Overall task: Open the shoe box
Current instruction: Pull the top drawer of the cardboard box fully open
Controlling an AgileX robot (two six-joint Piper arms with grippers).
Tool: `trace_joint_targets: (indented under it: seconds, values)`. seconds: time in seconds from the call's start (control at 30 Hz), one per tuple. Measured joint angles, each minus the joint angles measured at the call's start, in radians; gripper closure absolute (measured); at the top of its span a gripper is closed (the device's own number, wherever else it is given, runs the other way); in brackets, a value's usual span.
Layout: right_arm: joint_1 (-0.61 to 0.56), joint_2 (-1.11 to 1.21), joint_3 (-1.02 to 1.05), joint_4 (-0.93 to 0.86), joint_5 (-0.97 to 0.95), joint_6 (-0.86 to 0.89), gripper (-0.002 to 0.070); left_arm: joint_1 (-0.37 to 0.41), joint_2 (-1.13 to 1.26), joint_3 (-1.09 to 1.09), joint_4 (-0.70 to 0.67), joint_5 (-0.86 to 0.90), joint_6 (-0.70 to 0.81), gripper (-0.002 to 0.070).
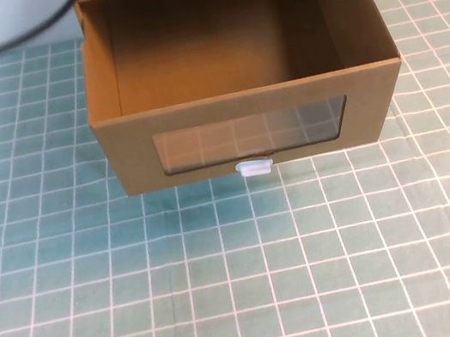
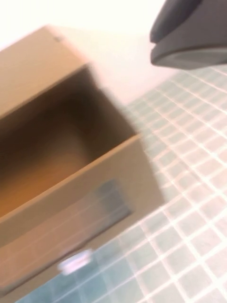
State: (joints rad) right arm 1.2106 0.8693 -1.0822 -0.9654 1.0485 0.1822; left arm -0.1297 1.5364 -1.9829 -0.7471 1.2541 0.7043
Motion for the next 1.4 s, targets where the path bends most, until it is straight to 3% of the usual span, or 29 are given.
trace_joint_targets:
  seconds: [0.2,0.37,0.57,0.73,1.07,1.4]
  values:
    - [0.000,-0.209,0.043,0.149,0.059,-0.021,0.0687,0.000,-0.229,0.325,0.034,0.001,0.029,0.0680]
    - [0.000,-0.384,0.235,0.245,-0.035,0.042,0.0689,0.000,-0.478,0.664,0.047,-0.039,0.074,0.0680]
    - [0.000,-0.502,0.479,0.230,-0.226,0.220,0.0689,0.000,-0.766,0.995,0.101,-0.197,0.071,0.0680]
    - [0.000,-0.516,0.526,0.195,-0.228,0.279,0.0689,0.000,-1.009,1.212,0.110,-0.282,0.016,0.0680]
    - [0.000,-0.516,0.528,0.193,-0.220,0.289,0.0689,0.000,-1.253,1.363,0.109,-0.549,-0.003,0.0680]
    - [0.000,-0.516,0.528,0.193,-0.220,0.289,0.0689,0.000,-1.253,1.389,0.109,-0.562,-0.003,0.0680]
